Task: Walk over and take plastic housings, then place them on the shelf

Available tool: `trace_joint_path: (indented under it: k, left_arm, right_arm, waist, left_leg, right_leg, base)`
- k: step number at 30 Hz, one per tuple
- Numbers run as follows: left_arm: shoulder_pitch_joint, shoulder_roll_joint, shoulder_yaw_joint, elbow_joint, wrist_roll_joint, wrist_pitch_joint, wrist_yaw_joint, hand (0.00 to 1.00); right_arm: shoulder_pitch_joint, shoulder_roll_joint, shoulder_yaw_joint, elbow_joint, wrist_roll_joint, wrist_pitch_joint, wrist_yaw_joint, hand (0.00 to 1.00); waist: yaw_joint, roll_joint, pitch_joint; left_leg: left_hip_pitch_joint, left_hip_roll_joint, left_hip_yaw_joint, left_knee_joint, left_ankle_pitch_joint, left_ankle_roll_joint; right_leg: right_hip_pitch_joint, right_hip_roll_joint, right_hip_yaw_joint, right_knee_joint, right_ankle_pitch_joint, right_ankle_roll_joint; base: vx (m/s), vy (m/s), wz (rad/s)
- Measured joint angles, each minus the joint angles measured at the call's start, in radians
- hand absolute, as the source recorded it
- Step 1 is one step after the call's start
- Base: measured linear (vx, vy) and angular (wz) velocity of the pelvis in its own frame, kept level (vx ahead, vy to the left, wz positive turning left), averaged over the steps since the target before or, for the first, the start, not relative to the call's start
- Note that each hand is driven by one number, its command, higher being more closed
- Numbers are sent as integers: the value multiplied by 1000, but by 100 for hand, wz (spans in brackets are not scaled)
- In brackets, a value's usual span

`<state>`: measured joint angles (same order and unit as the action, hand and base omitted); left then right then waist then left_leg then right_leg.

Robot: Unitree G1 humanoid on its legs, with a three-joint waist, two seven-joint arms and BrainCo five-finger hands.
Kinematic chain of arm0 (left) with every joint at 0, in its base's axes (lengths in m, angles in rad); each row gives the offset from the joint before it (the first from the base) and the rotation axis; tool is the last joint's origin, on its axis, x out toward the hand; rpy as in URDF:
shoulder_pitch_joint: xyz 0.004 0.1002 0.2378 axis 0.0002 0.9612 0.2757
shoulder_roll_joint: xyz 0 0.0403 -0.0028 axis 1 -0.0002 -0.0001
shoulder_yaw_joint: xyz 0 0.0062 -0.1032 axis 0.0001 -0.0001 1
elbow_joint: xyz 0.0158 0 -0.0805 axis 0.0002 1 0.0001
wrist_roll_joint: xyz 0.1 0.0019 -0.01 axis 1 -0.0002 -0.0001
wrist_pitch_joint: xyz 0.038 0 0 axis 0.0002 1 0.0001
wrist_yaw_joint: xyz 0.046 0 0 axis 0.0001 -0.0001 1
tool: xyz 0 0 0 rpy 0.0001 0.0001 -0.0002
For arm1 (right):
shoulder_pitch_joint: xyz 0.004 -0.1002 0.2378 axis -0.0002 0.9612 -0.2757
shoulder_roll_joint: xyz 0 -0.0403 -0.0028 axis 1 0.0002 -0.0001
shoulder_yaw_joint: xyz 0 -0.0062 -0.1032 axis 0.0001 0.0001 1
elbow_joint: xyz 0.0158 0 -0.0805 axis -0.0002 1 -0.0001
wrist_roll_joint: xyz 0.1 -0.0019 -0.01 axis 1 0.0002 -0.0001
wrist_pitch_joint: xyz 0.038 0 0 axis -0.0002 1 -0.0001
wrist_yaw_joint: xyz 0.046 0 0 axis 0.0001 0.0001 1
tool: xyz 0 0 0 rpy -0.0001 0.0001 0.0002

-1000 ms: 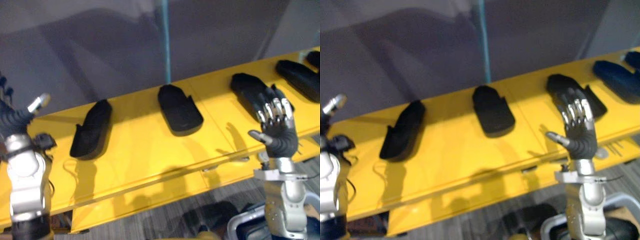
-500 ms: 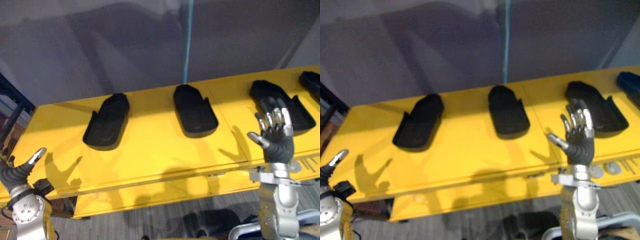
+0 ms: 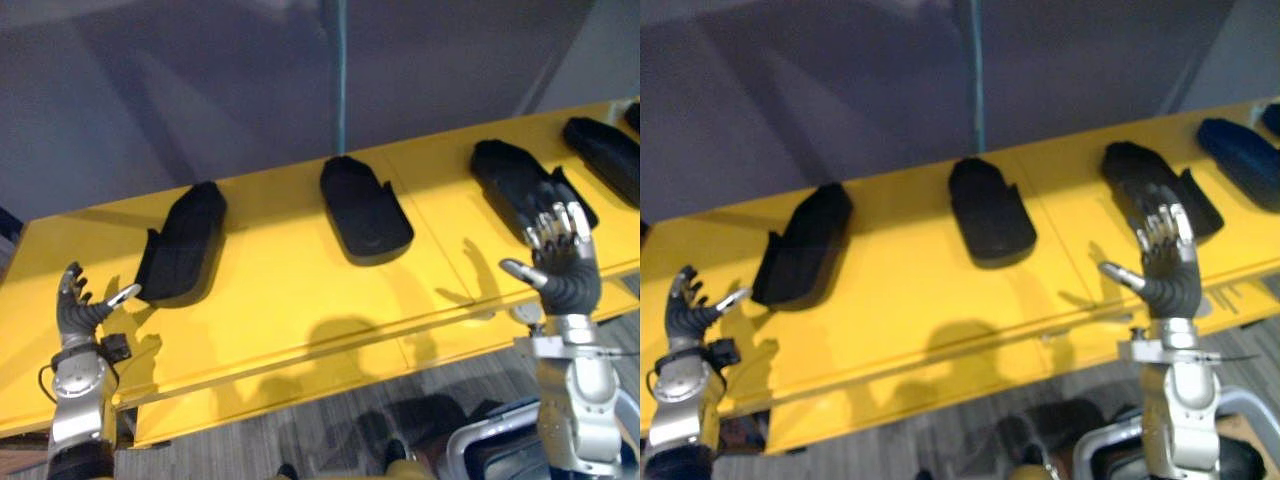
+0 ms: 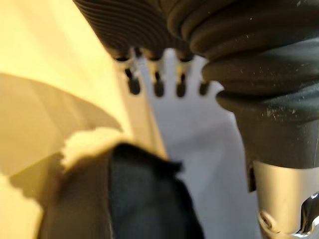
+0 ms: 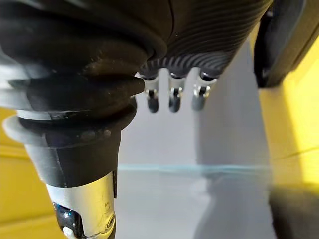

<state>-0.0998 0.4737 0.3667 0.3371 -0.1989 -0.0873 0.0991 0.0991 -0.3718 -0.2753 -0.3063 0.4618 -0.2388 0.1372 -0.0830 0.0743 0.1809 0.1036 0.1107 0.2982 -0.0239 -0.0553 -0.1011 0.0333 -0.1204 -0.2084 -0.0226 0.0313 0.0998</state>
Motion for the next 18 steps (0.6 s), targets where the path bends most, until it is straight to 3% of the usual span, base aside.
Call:
trace_joint_path:
  k: [5, 13, 18]
  left_arm:
    - [-30, 42, -34, 64, -32, -7, -41, 0]
    - [-66, 67, -37, 99, -37, 6, -35, 0]
    - [-67, 71, -40, 99, -41, 27, -37, 0]
  right_arm:
    - [-15, -26, -1, 3, 17, 0, 19, 0]
    - [-15, -26, -19, 2, 36, 0, 40, 0]
    - [-16, -26, -25, 0, 42, 0, 36, 0]
  waist:
    - [-13, 11, 30]
    - [-18, 8, 37]
    - [-17, 8, 86]
  left_leg:
    - [-1, 1, 16, -1, 0, 0]
    - [2, 1, 21, 1, -4, 6]
    - [-2, 3, 24, 29, -19, 6]
  right_leg:
    - [-14, 2, 19, 4, 0, 0]
    - [-16, 2, 25, 7, 0, 0]
    - [-16, -1, 33, 18, 0, -1]
  base:
    - [6, -1, -10]
    - [-2, 2, -1]
    - [-31, 4, -2]
